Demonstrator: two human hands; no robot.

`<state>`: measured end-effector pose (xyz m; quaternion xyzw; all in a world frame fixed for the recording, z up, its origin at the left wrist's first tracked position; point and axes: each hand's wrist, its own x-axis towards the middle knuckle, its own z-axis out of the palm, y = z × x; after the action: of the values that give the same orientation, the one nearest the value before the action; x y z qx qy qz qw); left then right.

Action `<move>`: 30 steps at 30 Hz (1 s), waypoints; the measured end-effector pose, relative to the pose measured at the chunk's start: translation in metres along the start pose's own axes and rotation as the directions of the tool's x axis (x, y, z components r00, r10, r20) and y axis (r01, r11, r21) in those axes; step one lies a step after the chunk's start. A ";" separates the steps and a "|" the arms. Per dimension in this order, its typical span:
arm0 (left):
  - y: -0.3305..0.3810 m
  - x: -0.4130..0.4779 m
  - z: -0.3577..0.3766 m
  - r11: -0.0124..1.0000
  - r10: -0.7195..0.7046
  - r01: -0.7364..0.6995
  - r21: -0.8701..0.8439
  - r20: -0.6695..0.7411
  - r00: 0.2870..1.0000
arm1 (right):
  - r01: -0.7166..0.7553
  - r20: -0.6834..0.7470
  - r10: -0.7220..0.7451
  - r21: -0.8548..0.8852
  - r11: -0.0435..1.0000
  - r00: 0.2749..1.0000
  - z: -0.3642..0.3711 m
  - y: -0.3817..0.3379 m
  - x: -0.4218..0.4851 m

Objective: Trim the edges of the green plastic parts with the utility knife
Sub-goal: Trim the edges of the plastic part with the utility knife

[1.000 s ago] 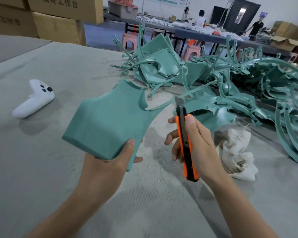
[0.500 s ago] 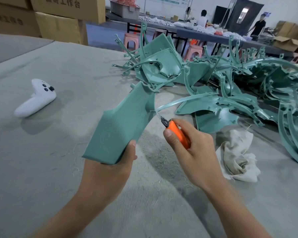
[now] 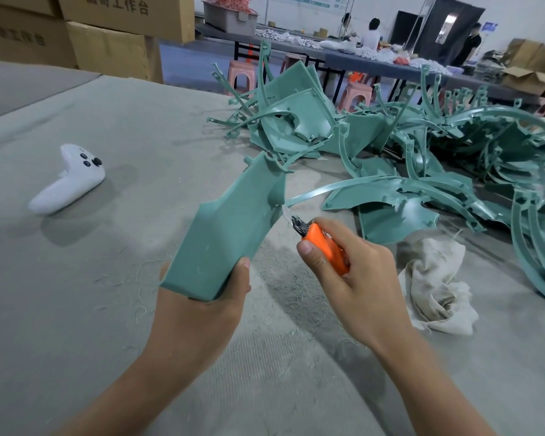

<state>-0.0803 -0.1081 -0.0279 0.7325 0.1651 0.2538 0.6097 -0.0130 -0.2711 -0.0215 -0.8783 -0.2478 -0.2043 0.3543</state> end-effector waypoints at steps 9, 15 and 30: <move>-0.001 0.001 0.001 1.000 -0.023 0.023 0.017 0.009 1.000 | -0.019 -0.021 0.017 -0.075 0.997 1.000 0.003 -0.001 0.000; 0.001 0.002 0.005 1.000 -0.002 0.002 0.004 0.046 0.999 | -0.062 -0.052 0.055 -0.157 0.986 0.997 0.007 -0.005 -0.002; -0.003 0.002 0.000 0.991 -0.084 0.093 -0.099 0.086 0.993 | -0.163 -0.193 0.160 0.000 0.987 0.968 -0.008 0.018 0.005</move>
<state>-0.0792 -0.1063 -0.0301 0.7018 0.1591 0.2044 0.6637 -0.0003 -0.2867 -0.0227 -0.8744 -0.1384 -0.2606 0.3851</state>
